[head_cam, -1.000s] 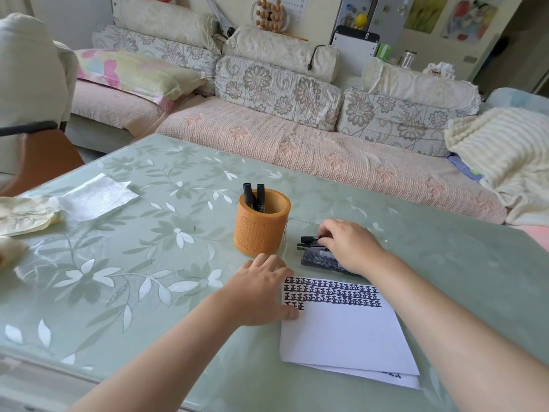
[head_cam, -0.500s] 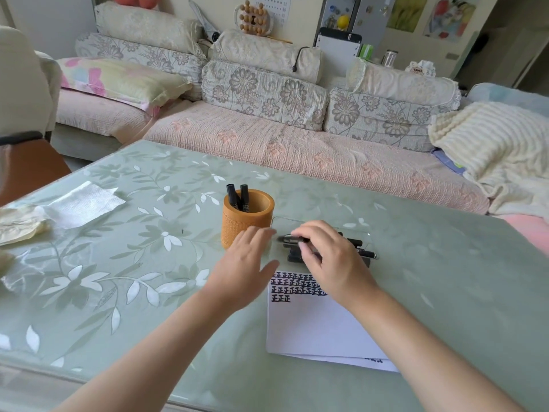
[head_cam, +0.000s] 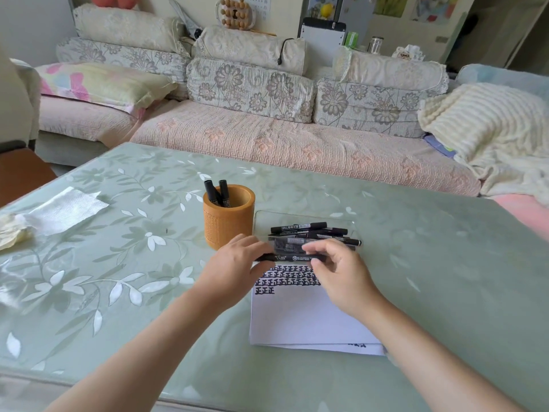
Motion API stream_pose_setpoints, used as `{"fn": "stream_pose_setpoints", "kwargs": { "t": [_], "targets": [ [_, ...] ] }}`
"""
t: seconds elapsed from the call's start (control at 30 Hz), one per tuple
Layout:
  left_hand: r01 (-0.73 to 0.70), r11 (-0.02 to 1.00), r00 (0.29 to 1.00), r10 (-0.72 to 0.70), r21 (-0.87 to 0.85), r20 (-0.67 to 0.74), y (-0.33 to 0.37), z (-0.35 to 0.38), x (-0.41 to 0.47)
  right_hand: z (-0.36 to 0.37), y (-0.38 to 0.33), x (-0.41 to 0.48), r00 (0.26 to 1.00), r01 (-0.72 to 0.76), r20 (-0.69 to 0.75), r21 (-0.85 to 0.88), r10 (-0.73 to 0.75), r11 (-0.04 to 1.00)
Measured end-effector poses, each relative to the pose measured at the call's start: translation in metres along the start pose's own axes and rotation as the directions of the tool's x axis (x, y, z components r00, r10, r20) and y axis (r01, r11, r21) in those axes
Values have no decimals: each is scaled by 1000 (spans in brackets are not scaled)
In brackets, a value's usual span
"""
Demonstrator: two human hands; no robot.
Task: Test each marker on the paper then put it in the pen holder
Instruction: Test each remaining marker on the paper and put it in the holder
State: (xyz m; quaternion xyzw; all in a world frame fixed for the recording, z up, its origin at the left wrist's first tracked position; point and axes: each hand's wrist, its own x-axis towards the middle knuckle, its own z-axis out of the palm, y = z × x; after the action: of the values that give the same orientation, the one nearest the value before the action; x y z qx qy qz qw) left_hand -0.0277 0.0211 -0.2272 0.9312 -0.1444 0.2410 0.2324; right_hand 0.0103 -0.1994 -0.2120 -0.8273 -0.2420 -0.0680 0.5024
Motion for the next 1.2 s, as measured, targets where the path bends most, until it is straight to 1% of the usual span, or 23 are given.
{"fn": "stream_pose_setpoints", "kwargs": {
  "t": [0.03, 0.07, 0.1, 0.13, 0.17, 0.23, 0.33, 0.43, 0.57, 0.67, 0.73, 0.8, 0.9, 0.97, 1.0, 1.03, 1.1, 1.17, 1.2],
  "targets": [
    [-11, 1000, 1000, 11, -9, 16, 0, 1, -1, -3, 4, -1, 996, 64, 70, -149, -54, 987],
    [-27, 1000, 999, 27, -12, 33, 0, 2, -1, -5, 7, -1, 985, 133, 147, -280, -94, 951],
    [-44, 999, 998, 44, -11, 47, 1, 3, -1, -6, 9, -1, 969, 185, 223, -369, -106, 911],
    [-60, 998, 997, 60, -10, 58, 2, 5, -1, -5, 8, 0, 954, 215, 284, -415, -99, 884],
    [-72, 997, 995, 73, -10, 63, 3, 6, -1, -4, 6, 0, 942, 227, 325, -429, -85, 874],
    [-87, 996, 994, 88, -10, 65, 5, 9, -2, 0, 0, 1, 920, 216, 388, -408, -46, 887],
    [-66, 997, 996, 68, -37, 64, 7, 11, -4, 2, -5, 3, 895, 199, 446, -424, 12, 883],
    [-70, 997, 995, 73, -38, 73, 8, 8, -5, -2, -4, 4, 881, 171, 466, -469, 79, 867],
    [-163, 987, 981, 160, 16, 110, 11, 7, -6, -3, -3, 4, 877, 171, 472, -481, 90, 860],
    [-168, 986, 977, 163, 22, 133, 11, 7, -6, -4, -5, 3, 875, 173, 473, -503, 103, 847],
    [-157, 988, 977, 155, 3, 149, 12, 8, -5, -5, -6, 4, 890, 233, 454, -539, 46, 810],
    [-128, 992, 978, 130, -22, 161, 14, 8, -4, -7, -4, 4, 903, 316, 424, -557, -64, 768],
    [-38, 997, 980, 51, -68, 190, 15, 8, -1, -8, -3, 4, 887, 442, 397, -574, -237, 690],
    [-30, 995, 980, 47, -95, 192, 14, 7, 0, -8, -4, 3, 879, 469, 381, -586, -286, 661],
    [-51, 994, 981, 68, -97, 181, 13, 6, 0, -7, -5, 3, 885, 458, 375, -592, -277, 663],
    [-80, 993, 981, 94, -90, 168, 12, 4, 1, -7, -8, 2, 897, 426, 371, -587, -239, 688],
    [-133, 988, 979, 143, -75, 148, 10, 2, 1, -6, -11, 2, 917, 314, 386, -538, -102, 782],
    [-160, 985, 975, 169, -73, 143, 8, -1, 0, -6, -13, 3, 906, 217, 423, -492, 14, 843],
    [-160, 984, 975, 169, -75, 147, 7, -1, 0, -6, -12, 3, 904, 217, 426, -487, 14, 846]
  ]
}}
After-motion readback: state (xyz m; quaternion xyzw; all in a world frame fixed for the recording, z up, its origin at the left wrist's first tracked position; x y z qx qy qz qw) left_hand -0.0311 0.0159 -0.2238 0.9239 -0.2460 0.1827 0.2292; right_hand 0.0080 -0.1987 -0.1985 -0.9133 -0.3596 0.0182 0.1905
